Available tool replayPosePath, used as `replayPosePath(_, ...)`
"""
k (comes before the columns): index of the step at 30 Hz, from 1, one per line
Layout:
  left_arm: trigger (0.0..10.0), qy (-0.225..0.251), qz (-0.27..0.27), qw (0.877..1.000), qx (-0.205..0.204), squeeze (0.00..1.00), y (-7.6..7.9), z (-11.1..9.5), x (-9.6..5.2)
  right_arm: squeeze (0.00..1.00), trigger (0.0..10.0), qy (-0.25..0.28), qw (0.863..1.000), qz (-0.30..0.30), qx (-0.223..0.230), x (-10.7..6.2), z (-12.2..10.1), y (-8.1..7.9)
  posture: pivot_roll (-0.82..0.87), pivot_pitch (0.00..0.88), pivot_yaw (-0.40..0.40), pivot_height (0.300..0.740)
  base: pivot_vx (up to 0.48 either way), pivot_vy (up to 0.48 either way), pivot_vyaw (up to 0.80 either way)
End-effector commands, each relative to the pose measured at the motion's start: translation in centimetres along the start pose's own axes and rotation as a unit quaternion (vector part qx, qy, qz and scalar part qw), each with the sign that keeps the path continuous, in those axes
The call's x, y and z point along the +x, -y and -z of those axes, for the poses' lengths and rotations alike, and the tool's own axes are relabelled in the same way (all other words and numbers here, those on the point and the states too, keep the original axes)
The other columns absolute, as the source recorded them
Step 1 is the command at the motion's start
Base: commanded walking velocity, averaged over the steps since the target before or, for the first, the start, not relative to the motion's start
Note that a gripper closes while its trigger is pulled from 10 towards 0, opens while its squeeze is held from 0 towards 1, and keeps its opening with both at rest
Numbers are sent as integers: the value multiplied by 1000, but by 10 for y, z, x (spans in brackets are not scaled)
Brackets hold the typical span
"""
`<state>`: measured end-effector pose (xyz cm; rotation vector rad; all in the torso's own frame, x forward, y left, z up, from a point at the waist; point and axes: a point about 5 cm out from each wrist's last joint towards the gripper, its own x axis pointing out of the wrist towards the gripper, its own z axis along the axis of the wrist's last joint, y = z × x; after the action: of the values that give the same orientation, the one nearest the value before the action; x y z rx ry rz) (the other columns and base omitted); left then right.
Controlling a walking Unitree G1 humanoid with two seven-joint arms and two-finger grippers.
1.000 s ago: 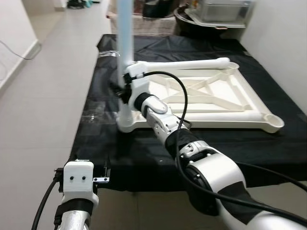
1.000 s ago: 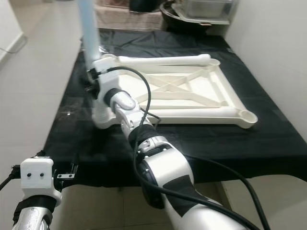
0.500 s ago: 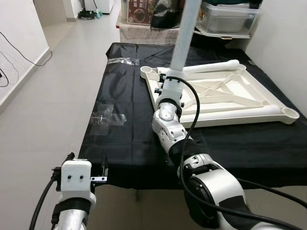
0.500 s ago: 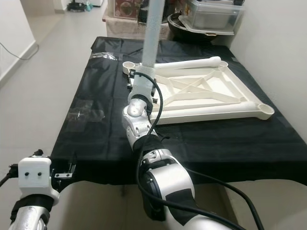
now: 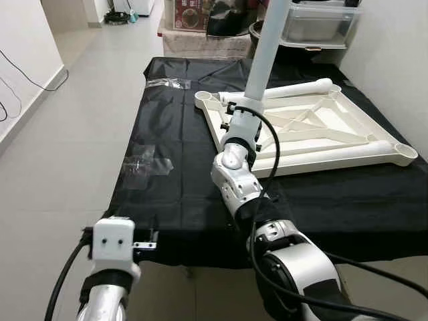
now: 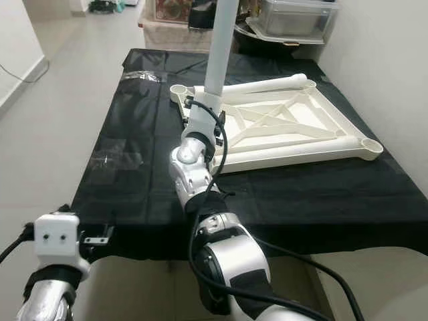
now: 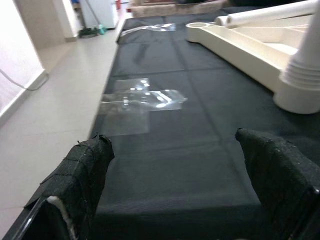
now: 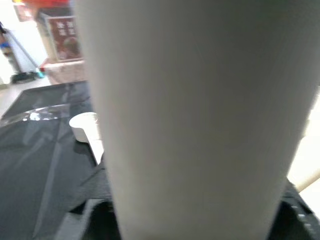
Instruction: Building children table
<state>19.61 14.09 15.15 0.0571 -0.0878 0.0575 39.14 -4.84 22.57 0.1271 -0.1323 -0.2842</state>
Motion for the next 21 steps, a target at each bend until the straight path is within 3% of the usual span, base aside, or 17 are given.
replayPosePath(1, 10000, -13, 7, 1000, -4, 0, 1, 6, -1, 1000, 10000, -8, 1000, -5, 3, -2, 6, 2, 65, 59, -44, 740, 0, 0, 0)
replayPosePath(2, 10000, -13, 8, 1000, -4, 0, 1, 6, -1, 1000, 10000, -2, 1000, -9, -12, 2, 6, 7, 64, 55, -43, 740, 0, 0, 0)
replayPosePath(3, 10000, -13, 8, 1000, -4, 0, 1, 6, 0, 396, 10000, 1, 1000, -17, -24, 4, 6, 11, 61, 50, -39, 740, 0, 0, 0)
replayPosePath(4, 10000, -12, 9, 1000, -1, 0, 1, 7, 1, 0, 10000, 4, 999, -21, -31, 7, 6, 15, 58, 48, -36, 740, 0, 0, 0)
replayPosePath(9, 10000, -11, 10, 1000, -3, 0, 0, 7, 3, 0, 10000, 20, 998, -61, -23, 11, 4, 23, 55, 40, -31, 740, 0, 0, 0)
replayPosePath(11, 10000, -9, 25, 1000, -10, 0, 3, 7, 6, 0, 10000, 12, 990, -144, 4, 14, 6, 20, 50, 32, -27, 740, 0, 0, 0)
replayPosePath(14, 10000, -9, 33, 999, -13, 0, 5, 7, 6, 0, 10000, 9, 984, -177, 19, 13, 6, 18, 50, 32, -27, 740, 0, 0, 0)
replayPosePath(16, 10000, 2, 90, 996, -18, 0, 18, 3, 3, 0, 10000, 17, 965, -260, 37, 14, 4, 17, 52, 21, -27, 740, 0, 0, 0)
replayPosePath(17, 10000, 2, 90, 996, -18, 0, 18, 3, 3, 0, 10000, 17, 965, -260, 37, 14, 4, 17, 52, 21, -27, 740, 0, 0, 0)
replayPosePath(21, 10000, 43, 168, 985, -7, 0, 42, -16, -4, 0, 10000, -12, 920, -389, 49, 17, 4, 18, 62, 8, -37, 740, 0, 0, 0)
